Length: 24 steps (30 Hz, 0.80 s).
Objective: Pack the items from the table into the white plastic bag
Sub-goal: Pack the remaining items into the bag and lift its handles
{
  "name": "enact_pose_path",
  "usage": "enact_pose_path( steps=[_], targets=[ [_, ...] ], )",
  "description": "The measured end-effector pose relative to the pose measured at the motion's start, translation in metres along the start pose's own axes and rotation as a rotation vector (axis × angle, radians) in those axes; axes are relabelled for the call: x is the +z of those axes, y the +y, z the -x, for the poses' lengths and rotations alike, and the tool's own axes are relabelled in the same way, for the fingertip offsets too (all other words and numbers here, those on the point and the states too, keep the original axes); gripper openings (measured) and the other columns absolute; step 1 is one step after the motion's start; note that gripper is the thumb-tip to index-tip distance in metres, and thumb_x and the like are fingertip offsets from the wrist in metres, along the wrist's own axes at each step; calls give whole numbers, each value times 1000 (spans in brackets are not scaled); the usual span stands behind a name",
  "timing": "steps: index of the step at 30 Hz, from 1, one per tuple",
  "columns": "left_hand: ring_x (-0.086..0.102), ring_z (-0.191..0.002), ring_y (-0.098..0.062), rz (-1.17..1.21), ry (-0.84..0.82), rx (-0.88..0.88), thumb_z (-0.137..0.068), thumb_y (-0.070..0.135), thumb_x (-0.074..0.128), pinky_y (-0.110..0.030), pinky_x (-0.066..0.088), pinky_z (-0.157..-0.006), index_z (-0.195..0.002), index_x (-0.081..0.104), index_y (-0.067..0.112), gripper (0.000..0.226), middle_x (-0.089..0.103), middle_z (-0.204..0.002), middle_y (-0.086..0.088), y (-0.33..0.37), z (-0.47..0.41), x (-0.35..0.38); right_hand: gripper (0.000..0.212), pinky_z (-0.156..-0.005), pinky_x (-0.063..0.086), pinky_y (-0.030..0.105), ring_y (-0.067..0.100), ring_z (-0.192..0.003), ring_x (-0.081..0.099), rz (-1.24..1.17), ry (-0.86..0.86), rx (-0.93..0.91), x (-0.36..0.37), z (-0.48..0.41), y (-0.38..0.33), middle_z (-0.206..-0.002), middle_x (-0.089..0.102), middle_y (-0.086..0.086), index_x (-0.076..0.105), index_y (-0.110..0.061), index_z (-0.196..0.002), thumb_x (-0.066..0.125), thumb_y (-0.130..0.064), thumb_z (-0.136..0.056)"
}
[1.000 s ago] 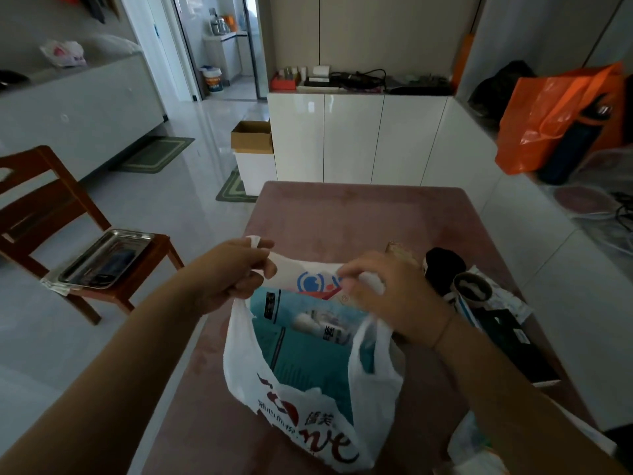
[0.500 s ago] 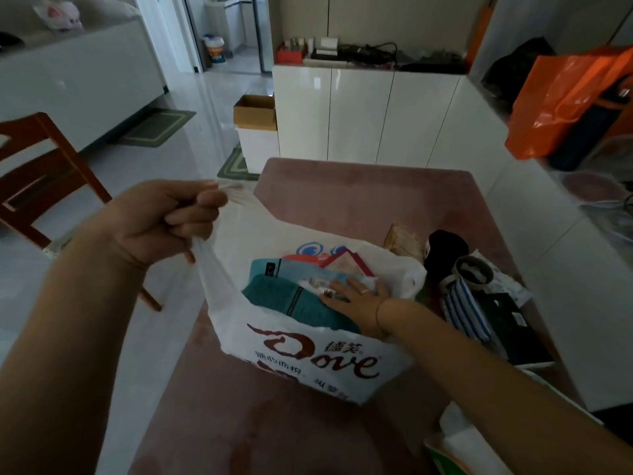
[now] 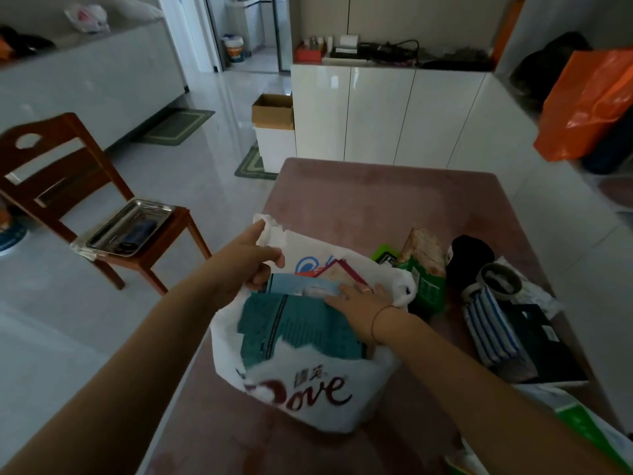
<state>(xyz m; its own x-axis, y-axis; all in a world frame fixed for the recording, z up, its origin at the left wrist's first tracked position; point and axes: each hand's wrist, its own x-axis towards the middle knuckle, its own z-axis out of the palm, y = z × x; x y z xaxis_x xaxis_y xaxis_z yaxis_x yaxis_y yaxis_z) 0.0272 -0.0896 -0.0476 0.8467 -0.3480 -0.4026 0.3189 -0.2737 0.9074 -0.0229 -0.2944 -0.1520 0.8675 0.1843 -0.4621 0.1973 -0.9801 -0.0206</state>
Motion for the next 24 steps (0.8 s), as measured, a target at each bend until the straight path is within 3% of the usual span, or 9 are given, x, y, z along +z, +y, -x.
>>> enact_pose_path(
  steps=[3, 10, 12, 14, 16, 18, 20, 22, 24],
  targets=[
    [37, -48, -13, -134, 55, 17, -85, 3, 54, -23, 36, -47, -144, 23, 28, 72, 59, -81, -18, -5, -5, 2, 72, -114, 17, 57, 31, -145, 14, -240, 189, -115, -2, 1, -18, -160, 6, -1, 16, -39, -146, 54, -24, -87],
    [42, -57, -17, -127, 81, 53, -88, 8, 53, -21, 39, -51, -136, 34, 30, 57, 59, -85, -15, -2, -17, -1, 74, -118, -6, 54, 28, -147, -11, -17, -112, -212, 15, 2, -18, -161, -6, 0, 17, -37, -148, 54, -13, -89],
    [44, -57, -17, -153, 52, 40, -89, 10, 53, -22, 42, -52, -136, 36, 28, 53, 58, -84, -14, -1, -24, 1, 70, -120, 9, 42, 20, -147, 5, -364, -89, -347, 2, 3, 5, -160, 10, -1, 25, -35, -146, 55, -10, -87],
    [54, -65, -20, -174, 32, 24, -88, 11, 53, -29, 51, -59, -134, 37, 28, 52, 59, -88, -13, -1, -27, 3, 53, -108, 38, 27, 6, -132, 43, -1098, 141, -429, -14, 15, 34, -141, 49, -8, 49, -31, -132, 57, -6, -85],
    [62, -75, -25, -170, 24, 13, -88, 12, 54, -36, 54, -64, -131, 39, 29, 49, 61, -91, -12, -1, -32, 6, 41, -94, 51, 28, 8, -103, 65, -1579, 615, -95, -13, 10, 75, -108, 70, -10, 62, -18, -112, 53, 10, -83],
    [62, -66, -20, -163, 19, 21, -88, 12, 54, -30, 51, -55, -129, 41, 26, 45, 63, -86, -11, -1, -37, 11, 31, -98, 49, 41, 20, -104, 62, -1471, 874, 492, 8, -8, 117, -113, 67, 3, 60, -8, -115, 58, 1, -85],
    [56, -56, -15, -158, 14, 18, -89, 14, 54, -26, 47, -52, -130, 41, 27, 45, 62, -80, -10, -2, -40, 15, 62, -104, 42, 47, 33, -124, 48, -1318, 691, 918, 40, -26, 140, -139, 46, 16, 43, -5, -134, 69, -27, -81],
    [49, -57, -16, -161, 7, -1, -90, 16, 54, -29, 46, -58, -132, 40, 29, 46, 63, -81, -11, -3, -41, 17, 89, -107, 38, 46, 36, -134, 37, -1338, 526, 1077, 69, -39, 150, -148, 34, 18, 30, -4, -142, 72, -44, -75],
    [47, -53, -12, -165, 2, -8, -90, 16, 54, -29, 44, -57, -132, 40, 28, 46, 62, -78, -9, -3, -43, 19, 90, -102, 43, 43, 35, -129, 45, -1480, 559, 1136, 85, -48, 155, -144, 42, 18, 36, -1, -138, 75, -46, -71]
  ],
)
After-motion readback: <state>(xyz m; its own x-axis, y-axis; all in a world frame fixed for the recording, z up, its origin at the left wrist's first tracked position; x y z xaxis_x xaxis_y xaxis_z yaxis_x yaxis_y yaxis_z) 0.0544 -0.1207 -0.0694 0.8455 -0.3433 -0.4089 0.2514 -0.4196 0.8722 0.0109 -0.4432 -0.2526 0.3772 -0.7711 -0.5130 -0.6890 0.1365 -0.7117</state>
